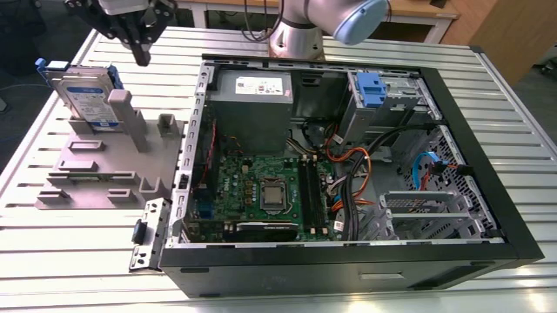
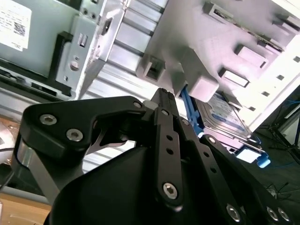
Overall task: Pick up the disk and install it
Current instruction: 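Reach for the disk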
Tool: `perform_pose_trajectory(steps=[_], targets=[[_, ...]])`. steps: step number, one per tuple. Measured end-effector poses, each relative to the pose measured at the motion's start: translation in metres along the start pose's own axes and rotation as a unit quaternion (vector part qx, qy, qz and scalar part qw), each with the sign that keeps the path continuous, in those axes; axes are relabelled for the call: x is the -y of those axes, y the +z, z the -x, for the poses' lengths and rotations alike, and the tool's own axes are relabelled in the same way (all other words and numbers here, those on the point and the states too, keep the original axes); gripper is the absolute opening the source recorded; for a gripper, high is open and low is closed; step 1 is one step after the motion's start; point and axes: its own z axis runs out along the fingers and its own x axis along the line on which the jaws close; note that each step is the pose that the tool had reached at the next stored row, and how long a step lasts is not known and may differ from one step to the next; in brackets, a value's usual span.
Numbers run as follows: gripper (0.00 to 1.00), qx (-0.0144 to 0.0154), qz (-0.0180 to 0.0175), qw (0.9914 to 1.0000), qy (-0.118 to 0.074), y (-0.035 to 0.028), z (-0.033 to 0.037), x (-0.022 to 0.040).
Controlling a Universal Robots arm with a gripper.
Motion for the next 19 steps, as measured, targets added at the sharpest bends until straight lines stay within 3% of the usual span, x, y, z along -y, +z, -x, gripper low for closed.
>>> perform_pose_trajectory(steps=[12, 19], targets=[[0.11, -0.0046, -0.0003, 0.99999, 0.000, 0.0029, -0.0433, -0.0011], [0.11, -0.0061, -0.0004, 0.99998, 0.000, 0.0041, -0.0600, -0.0006]])
